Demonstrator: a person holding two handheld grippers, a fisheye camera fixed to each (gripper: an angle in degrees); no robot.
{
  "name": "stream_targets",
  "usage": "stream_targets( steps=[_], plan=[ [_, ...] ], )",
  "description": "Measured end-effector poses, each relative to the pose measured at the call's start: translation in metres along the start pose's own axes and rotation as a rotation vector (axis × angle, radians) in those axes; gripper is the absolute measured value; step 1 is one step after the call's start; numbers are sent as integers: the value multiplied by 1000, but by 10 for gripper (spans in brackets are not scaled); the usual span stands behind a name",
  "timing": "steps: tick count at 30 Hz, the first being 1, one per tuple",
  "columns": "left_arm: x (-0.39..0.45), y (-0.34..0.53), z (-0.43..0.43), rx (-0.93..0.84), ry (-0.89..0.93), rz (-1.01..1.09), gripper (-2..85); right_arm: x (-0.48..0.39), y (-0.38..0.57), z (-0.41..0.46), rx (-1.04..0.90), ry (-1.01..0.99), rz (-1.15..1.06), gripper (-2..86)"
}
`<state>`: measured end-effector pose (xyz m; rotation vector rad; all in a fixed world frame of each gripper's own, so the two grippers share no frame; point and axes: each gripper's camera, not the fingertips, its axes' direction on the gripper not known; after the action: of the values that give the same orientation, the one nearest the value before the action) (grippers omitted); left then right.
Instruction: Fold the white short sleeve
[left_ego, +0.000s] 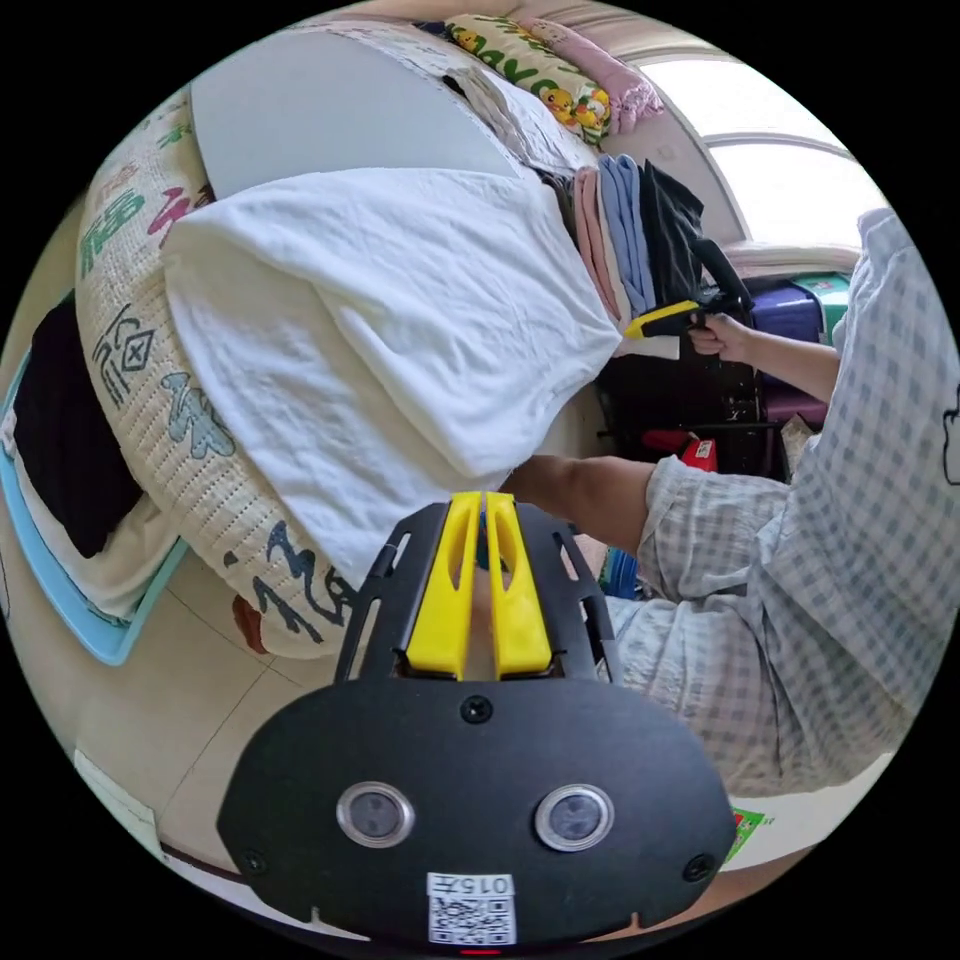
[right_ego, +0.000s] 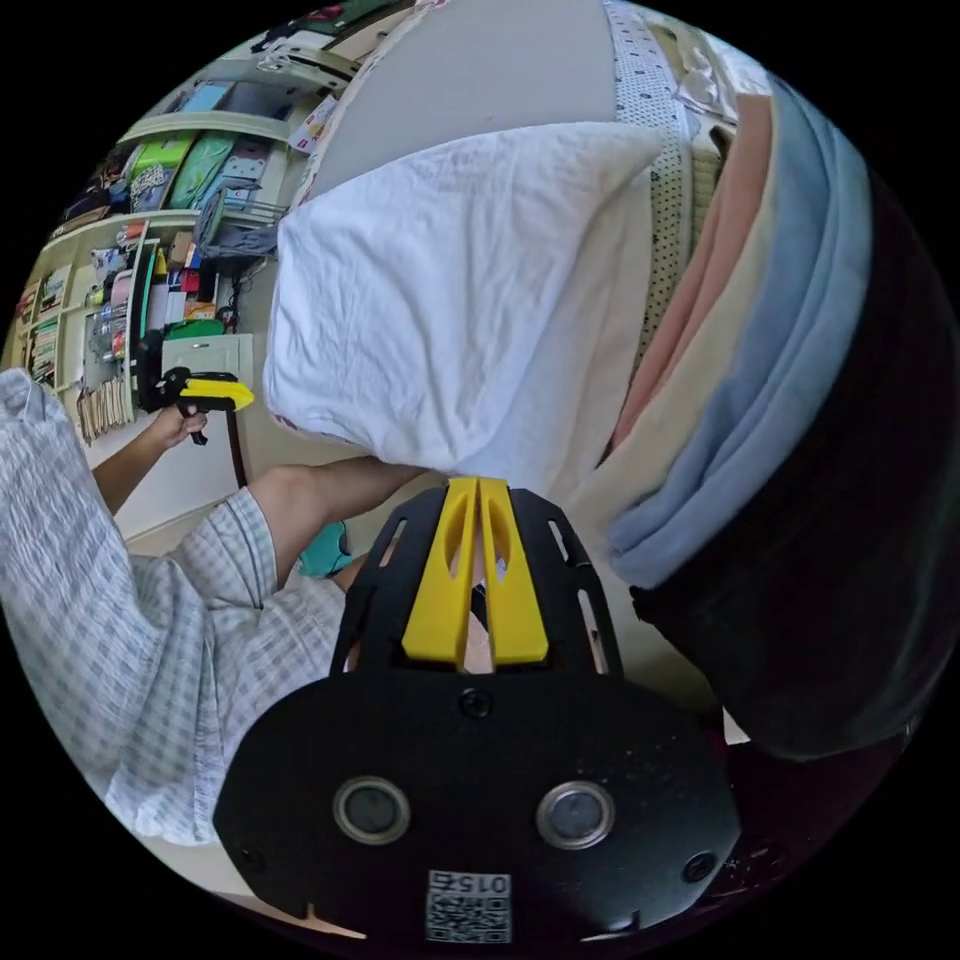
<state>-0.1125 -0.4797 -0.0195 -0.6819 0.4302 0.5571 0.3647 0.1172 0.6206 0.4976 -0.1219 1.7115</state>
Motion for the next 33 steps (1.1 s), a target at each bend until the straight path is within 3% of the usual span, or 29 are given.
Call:
stream_targets(
  steps=[8,13,16,22,26,33],
  plan=[
    [-49,-11,-2,390,90,-102,-5,-38,28,-33,435,-162,-2,-10],
    [-86,-26,10,614,2,-98,-7,-40,11,0,679,-343,-56,-10],
    [-115,-29,26,689,86,-128,-7,-30,-6,25,704,-567,-81,-8],
    [-167,-18,54,756,282,-102,-9,-43,-5,24,703,-718,-156,-5],
    [-209,-10,69,768,413,-252,-9,-79,20,4,752,-575,-30,-5],
    [-246,30,85,1015,526,-297,-9,-179,84,-54,839,-483,-44,-5]
  ],
)
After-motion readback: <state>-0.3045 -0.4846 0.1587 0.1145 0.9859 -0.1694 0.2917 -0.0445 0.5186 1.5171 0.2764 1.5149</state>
